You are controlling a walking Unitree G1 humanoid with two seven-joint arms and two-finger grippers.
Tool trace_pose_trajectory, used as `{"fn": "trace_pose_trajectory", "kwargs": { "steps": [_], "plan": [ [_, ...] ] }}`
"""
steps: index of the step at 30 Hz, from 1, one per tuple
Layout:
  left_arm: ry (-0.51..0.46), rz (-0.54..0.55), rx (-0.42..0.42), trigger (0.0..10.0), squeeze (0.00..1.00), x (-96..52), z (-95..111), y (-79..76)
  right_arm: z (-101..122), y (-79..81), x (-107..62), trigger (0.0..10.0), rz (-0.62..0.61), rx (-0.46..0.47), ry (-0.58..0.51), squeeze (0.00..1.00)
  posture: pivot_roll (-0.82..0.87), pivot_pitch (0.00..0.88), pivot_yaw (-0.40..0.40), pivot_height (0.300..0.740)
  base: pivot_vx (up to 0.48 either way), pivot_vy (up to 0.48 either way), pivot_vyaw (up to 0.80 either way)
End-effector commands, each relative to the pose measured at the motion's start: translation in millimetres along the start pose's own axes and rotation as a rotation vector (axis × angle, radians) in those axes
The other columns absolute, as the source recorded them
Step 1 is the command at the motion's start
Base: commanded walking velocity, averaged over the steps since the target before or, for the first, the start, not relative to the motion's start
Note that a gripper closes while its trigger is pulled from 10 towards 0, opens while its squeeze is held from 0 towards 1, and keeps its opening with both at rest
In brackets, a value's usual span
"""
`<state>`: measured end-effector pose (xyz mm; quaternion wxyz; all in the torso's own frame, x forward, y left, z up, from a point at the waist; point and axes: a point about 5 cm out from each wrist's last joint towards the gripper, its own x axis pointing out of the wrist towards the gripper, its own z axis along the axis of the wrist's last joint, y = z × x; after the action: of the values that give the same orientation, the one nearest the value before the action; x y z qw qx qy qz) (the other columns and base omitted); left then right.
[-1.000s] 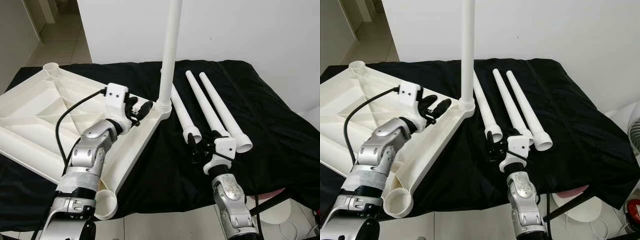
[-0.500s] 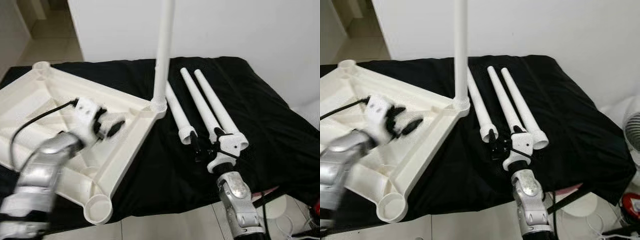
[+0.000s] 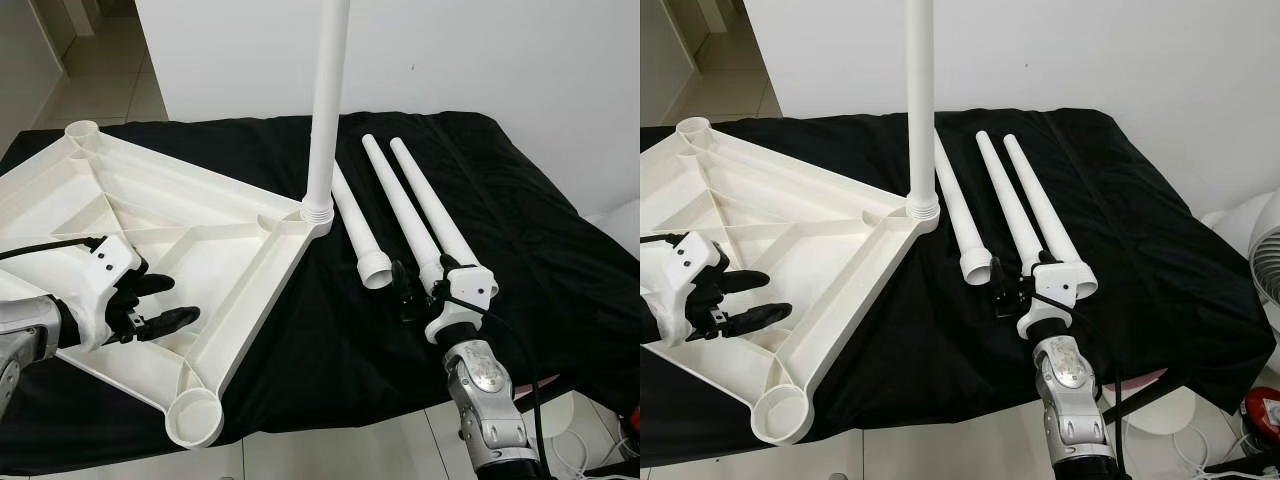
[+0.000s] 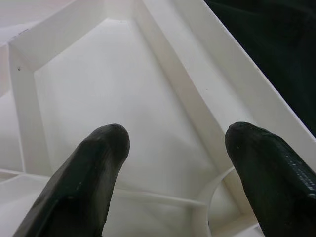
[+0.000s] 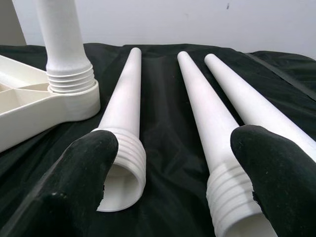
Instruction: Building children table
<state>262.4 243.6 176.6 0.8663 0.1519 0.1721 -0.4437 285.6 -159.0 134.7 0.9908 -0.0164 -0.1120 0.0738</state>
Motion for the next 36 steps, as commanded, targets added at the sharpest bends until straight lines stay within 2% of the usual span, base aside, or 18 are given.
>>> {"fn": "trace_pose_trajectory", "kwargs": {
  "steps": [1, 3, 7, 8, 12, 19, 22, 25, 28, 36],
  "plan": [
    [0.035, -0.155, 0.008, 10.0, 0.0, -9.2, -4.3, -7.2, -3.1, 2.1, -0.6, 10.0, 0.013, 0.003, 0.011, 0.0, 0.08, 0.104, -0.02, 0.74, 0.0, 0.0, 0.0],
    [0.067, -0.155, 0.001, 10.0, 0.0, -19.7, -8.4, -7.3, -3.2, 0.0, -0.5, 10.0, 0.016, -0.008, 0.011, 0.0, 0.08, 0.099, -0.015, 0.74, 0.0, 0.0, 0.0],
    [0.074, -0.153, -0.003, 10.0, 0.0, -22.9, -8.7, -7.5, -3.0, -2.0, -0.4, 10.0, 0.013, -0.012, 0.01, 0.0, 0.08, 0.1, -0.015, 0.74, 0.0, 0.0, 0.0],
    [0.081, -0.169, -0.011, 10.0, 0.0, -28.0, -7.2, -12.1, -4.2, -7.6, -0.7, 10.0, 0.003, -0.023, 0.014, 0.0, 0.11, 0.099, -0.021, 0.74, 0.0, 0.0, 0.0],
    [0.083, -0.19, -0.004, 10.0, 0.0, -32.3, -6.2, -19.2, -6.4, -12.0, 0.6, 10.0, -0.001, -0.036, 0.02, 0.0, 0.12, 0.1, -0.028, 0.74, 0.0, 0.0, 0.0],
    [0.095, -0.21, 0.007, 10.0, 0.0, -33.5, -9.1, -26.6, -5.0, -9.2, 6.1, 10.0, 0.016, -0.038, 0.013, 0.0, 0.13, 0.101, -0.035, 0.74, 0.0, 0.0, 0.0],
    [0.132, -0.209, 0.025, 10.0, 0.0, -20.8, -18.0, -31.0, -4.2, -9.0, 8.7, 10.0, 0.025, -0.046, 0.012, 0.0, 0.13, 0.101, -0.039, 0.74, 0.0, 0.0, 0.0],
    [0.137, -0.199, 0.039, 10.0, 0.0, -17.1, -19.1, -30.5, -3.7, -9.7, 8.9, 10.0, 0.023, -0.047, 0.011, 0.0, 0.12, 0.1, -0.039, 0.74, 0.0, 0.0, 0.0],
    [0.179, -0.153, 0.076, 10.0, 0.0, -4.1, -25.0, -25.8, -2.8, -11.8, 9.5, 10.0, 0.019, -0.051, 0.008, 0.0, 0.11, 0.099, -0.039, 0.74, 0.0, 0.0, 0.0],
    [0.166, -0.103, 0.123, 10.0, 0.0, 12.1, -24.1, -16.9, -2.4, -14.8, 8.0, 10.0, 0.009, -0.058, 0.003, 0.0, 0.09, 0.096, -0.034, 0.74, 0.0, 0.0, 0.0]
  ]
}}
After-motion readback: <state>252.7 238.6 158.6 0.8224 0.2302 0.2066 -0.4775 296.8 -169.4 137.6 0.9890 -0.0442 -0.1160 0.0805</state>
